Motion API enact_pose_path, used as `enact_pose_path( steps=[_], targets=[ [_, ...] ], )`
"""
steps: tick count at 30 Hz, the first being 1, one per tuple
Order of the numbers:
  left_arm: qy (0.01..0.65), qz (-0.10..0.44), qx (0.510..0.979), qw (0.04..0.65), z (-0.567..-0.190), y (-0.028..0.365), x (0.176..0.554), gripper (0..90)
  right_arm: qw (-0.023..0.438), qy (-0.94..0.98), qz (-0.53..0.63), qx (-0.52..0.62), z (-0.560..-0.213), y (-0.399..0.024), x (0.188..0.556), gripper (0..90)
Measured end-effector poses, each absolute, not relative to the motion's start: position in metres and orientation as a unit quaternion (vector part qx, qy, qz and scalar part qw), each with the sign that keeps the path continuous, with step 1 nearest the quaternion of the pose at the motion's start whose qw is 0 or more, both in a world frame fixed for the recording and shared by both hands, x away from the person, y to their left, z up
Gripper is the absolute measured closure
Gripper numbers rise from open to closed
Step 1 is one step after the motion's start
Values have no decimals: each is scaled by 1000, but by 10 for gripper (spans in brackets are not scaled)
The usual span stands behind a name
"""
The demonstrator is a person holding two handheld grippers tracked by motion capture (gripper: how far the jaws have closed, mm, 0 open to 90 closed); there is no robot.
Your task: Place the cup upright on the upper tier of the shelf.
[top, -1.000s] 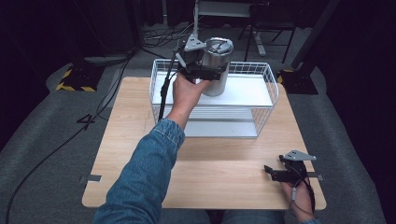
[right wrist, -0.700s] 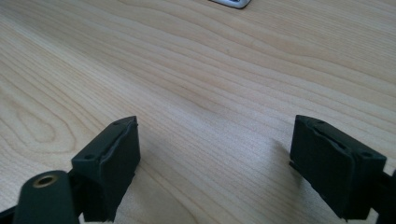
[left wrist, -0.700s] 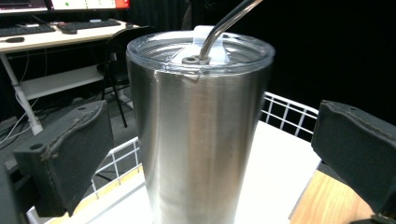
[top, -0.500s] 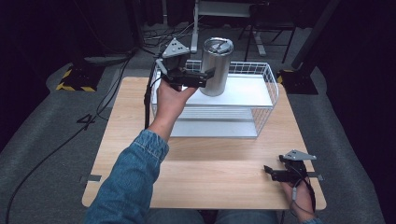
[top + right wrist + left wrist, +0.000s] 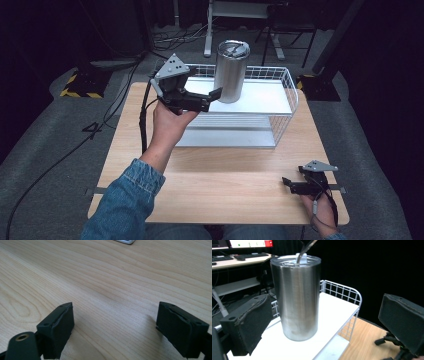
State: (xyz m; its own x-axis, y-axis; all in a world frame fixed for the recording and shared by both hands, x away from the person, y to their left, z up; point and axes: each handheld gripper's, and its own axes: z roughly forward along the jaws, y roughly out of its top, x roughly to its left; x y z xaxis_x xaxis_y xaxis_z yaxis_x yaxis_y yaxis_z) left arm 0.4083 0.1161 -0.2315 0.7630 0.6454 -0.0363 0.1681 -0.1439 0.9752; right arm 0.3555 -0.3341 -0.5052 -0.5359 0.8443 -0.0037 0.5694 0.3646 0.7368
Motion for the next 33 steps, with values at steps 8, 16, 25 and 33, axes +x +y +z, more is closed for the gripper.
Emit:
enact_pose_path(
  steps=[8, 16, 25, 33],
  targets=[
    [270, 194, 733, 594, -238, 128, 390, 1, 195, 803, 352, 440, -505, -334, 356, 147],
    [261, 179, 740, 593, -252, 140, 375, 1, 195, 803, 352, 440, -505, -334, 356, 147],
    [261, 165, 751, 583, -277, 154, 367, 1, 197, 803, 351, 440, -505, -333, 356, 150],
    [263, 167, 761, 570, -296, 165, 356, 1, 198, 803, 351, 440, -505, -333, 356, 151]
  ],
)
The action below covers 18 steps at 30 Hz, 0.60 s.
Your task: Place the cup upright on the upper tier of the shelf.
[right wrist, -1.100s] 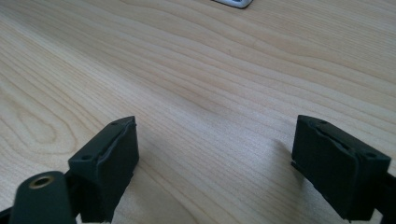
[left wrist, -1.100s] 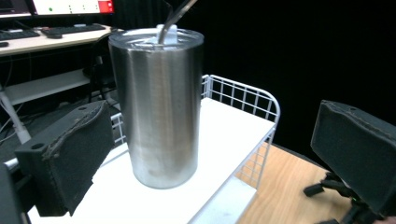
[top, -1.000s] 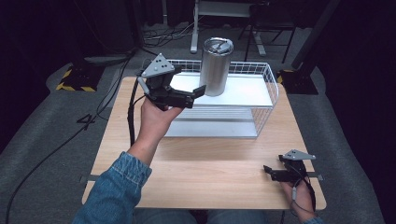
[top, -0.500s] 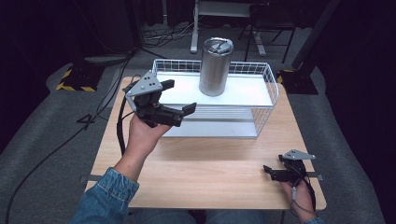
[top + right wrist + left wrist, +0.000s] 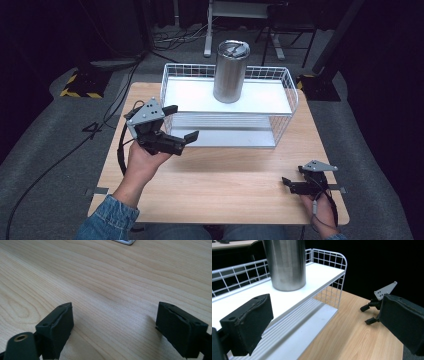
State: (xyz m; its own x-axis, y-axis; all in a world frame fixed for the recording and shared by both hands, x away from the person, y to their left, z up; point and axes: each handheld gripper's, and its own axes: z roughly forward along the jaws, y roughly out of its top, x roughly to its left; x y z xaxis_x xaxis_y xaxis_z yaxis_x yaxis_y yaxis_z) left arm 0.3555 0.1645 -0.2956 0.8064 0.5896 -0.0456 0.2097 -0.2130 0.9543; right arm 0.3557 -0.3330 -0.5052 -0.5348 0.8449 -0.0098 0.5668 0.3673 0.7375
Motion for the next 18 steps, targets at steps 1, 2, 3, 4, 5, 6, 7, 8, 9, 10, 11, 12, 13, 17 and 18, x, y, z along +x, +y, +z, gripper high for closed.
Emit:
enact_pose_path(
  steps=[1, 2, 3, 4, 5, 6, 7, 8, 9, 10, 11, 12, 13, 17, 18],
  targets=[
    [262, 167, 762, 569, -297, 166, 355, 1, 198, 803, 351, 440, -505, -333, 356, 151],
    [265, 167, 762, 567, -301, 168, 353, 1, 199, 803, 351, 440, -505, -333, 356, 151],
    [267, 166, 762, 566, -304, 170, 352, 1, 199, 803, 351, 439, -505, -333, 356, 151],
    [268, 165, 764, 563, -306, 171, 352, 1, 199, 803, 351, 439, -505, -333, 356, 151],
    [270, 164, 766, 561, -308, 172, 352, 1, 199, 803, 351, 439, -505, -333, 356, 151],
    [273, 164, 769, 555, -312, 174, 351, 1, 199, 803, 351, 439, -505, -333, 356, 151],
    [273, 166, 770, 553, -314, 176, 351, 1, 199, 803, 351, 439, -505, -333, 356, 151],
    [276, 166, 770, 551, -316, 177, 350, 1, 199, 803, 351, 439, -505, -333, 356, 151],
    [278, 167, 771, 548, -318, 178, 349, 1, 199, 803, 351, 439, -505, -333, 356, 151],
    [279, 168, 772, 545, -322, 180, 348, 1, 199, 803, 351, 440, -505, -333, 356, 151],
    [280, 170, 773, 543, -324, 182, 347, 2, 199, 803, 351, 439, -505, -333, 356, 151],
    [281, 173, 774, 540, -327, 183, 346, 1, 199, 803, 351, 440, -505, -333, 356, 151],
    [282, 172, 775, 538, -331, 185, 346, 2, 199, 803, 351, 439, -505, -333, 356, 151],
    [290, 166, 777, 533, -346, 192, 344, 2, 199, 803, 351, 439, -505, -333, 356, 151],
    [292, 164, 777, 533, -350, 194, 343, 2, 199, 803, 351, 439, -505, -333, 356, 151]
  ],
)
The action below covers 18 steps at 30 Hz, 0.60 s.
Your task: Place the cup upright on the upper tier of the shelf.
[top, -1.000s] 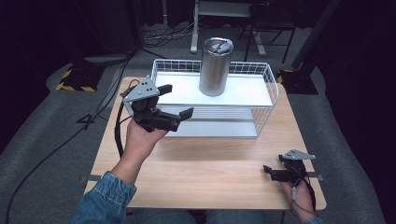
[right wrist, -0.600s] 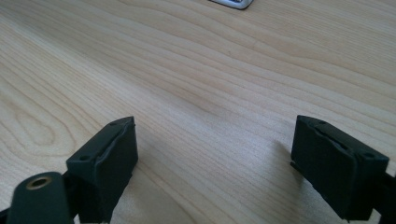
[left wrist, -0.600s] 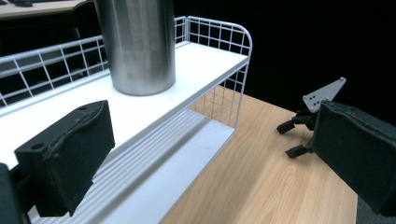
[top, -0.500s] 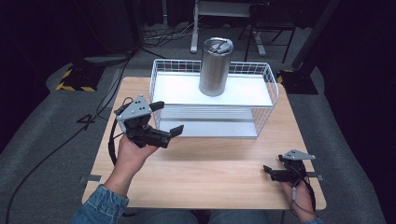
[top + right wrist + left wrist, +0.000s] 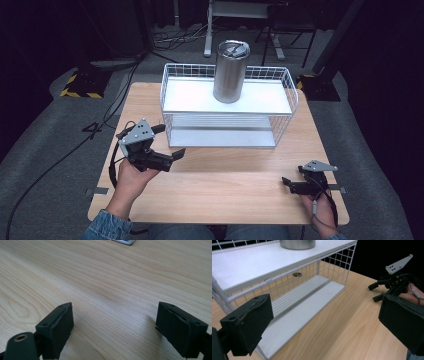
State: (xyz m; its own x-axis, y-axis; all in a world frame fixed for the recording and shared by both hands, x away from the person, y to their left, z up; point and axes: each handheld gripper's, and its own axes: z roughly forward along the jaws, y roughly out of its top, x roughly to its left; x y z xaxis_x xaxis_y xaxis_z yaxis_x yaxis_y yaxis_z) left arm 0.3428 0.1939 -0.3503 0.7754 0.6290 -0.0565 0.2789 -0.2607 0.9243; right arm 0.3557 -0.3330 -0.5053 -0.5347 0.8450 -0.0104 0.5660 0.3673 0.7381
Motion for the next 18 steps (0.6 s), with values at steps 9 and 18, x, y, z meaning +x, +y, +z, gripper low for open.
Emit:
enact_pose_path(
  steps=[9, 18],
  targets=[
    [298, 166, 789, 510, -385, 200, 331, 1, 199, 803, 351, 439, -505, -333, 356, 151],
    [324, 156, 791, 495, -419, 209, 323, 2, 199, 803, 351, 440, -505, -333, 356, 151]
  ],
)
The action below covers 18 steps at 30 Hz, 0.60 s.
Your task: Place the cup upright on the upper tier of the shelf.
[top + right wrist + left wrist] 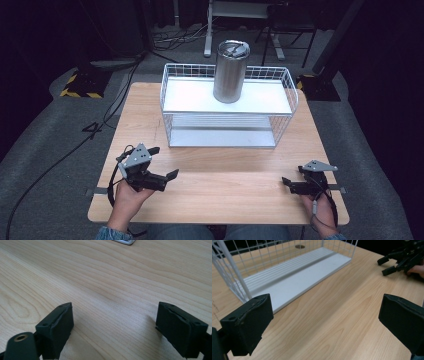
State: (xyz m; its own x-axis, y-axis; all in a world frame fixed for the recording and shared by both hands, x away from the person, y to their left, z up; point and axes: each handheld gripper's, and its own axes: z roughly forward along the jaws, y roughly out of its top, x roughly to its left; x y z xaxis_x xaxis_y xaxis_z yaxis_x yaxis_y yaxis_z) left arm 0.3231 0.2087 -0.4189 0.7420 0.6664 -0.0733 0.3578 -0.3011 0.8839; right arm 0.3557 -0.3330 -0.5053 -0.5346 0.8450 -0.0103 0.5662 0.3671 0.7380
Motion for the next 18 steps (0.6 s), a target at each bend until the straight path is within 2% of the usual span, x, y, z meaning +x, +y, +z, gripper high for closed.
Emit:
enact_pose_path(
  steps=[18],
  targets=[
    [361, 135, 802, 456, -467, 213, 323, 2, 198, 803, 351, 440, -505, -333, 356, 151]
  ],
)
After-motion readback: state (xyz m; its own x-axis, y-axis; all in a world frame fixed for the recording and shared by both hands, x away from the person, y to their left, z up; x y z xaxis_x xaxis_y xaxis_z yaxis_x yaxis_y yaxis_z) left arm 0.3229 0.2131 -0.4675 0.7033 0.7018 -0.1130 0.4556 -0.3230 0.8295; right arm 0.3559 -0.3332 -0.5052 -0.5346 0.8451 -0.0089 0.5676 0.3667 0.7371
